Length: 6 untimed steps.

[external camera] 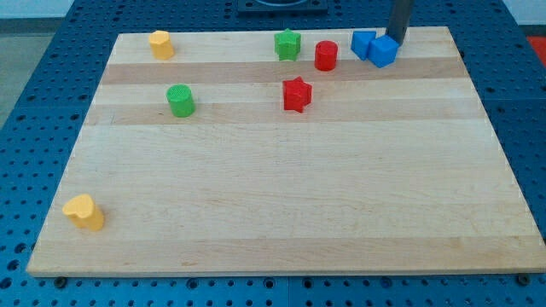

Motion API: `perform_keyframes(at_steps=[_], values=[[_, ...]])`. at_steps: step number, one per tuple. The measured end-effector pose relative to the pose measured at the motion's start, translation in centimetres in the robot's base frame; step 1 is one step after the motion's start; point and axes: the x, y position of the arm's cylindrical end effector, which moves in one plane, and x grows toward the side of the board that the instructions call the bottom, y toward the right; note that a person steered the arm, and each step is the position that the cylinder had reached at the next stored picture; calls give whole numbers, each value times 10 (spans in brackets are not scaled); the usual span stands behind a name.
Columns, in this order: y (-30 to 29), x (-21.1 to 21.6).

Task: Move the blue triangle closer to the blue cube

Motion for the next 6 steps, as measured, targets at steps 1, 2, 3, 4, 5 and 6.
perform_keyframes(at_steps=[1,2,3,4,5,6], values=[[-8,24],[-29,44],[-57,72],[-47,78],[-9,57],[15,24]])
